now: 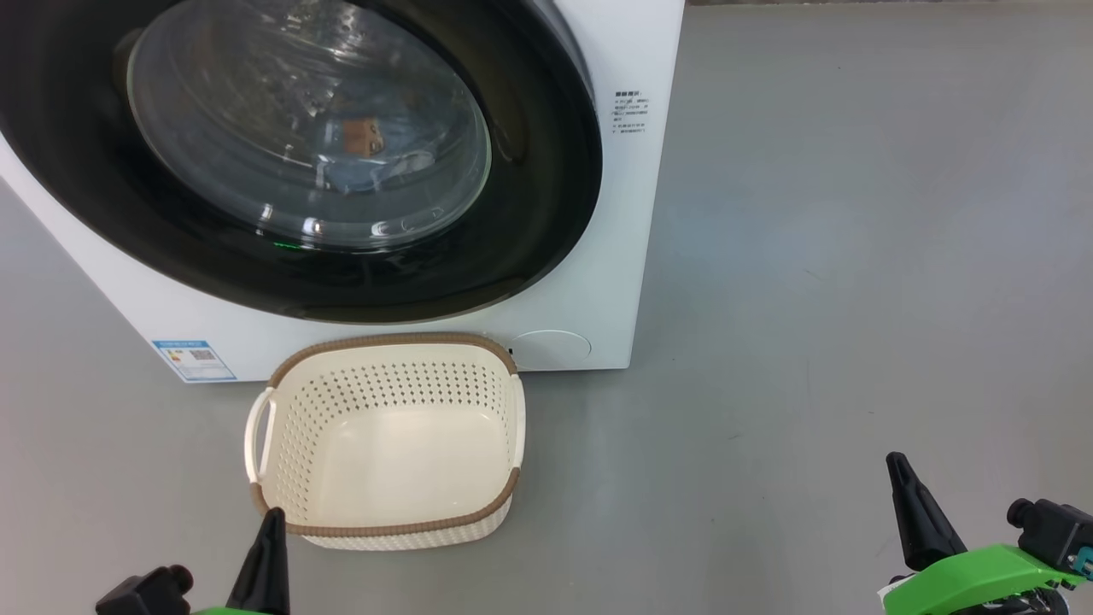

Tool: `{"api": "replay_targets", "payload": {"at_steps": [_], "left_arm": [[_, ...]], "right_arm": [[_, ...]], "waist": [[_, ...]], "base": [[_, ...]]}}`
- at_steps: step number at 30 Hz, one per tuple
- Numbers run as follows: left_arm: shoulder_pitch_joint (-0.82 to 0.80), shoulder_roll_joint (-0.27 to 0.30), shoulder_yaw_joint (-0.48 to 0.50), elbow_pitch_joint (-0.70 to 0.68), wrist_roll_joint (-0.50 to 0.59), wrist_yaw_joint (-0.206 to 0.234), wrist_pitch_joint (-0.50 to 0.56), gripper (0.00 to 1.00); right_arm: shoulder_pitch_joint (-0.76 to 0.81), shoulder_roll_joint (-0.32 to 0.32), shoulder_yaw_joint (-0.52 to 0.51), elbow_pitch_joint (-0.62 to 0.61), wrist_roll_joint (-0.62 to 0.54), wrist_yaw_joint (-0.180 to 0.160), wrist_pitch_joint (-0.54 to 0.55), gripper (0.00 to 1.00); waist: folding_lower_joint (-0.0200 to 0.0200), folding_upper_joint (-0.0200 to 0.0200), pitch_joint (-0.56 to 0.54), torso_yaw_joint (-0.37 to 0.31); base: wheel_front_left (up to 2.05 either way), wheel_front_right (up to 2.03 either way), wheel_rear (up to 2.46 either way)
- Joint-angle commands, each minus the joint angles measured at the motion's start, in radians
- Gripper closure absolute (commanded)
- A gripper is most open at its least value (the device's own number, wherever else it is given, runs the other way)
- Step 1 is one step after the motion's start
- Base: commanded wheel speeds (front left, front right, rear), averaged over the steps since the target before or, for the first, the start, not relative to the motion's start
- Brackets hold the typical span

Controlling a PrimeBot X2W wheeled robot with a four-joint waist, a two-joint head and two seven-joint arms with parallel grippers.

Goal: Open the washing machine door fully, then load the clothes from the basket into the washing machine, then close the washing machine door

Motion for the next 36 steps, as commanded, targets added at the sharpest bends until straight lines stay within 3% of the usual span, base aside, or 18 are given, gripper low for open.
{"api": "replay_targets", "payload": {"at_steps": [1,36], "left_arm": [[-0.026,0.014,0.016,-0.023,-0.024,0.0,0.004,1.0],[-0.048,0.018,0.058,-0.031,-0.382,-0.001,0.102,1.0]], "right_arm": [[-0.007,-0.01,-0.006,-0.028,0.023,-0.001,0.007,1.0],[-0.016,0.031,-0.038,-0.064,0.342,-0.003,0.111,1.0]], "waist": [[-0.0001,0.0,-0.001,0.0],[-0.0001,0.0,-0.027,-0.001]], "base": [[0.0,0.0,0.0],[0.0,0.0,0.0]]}}
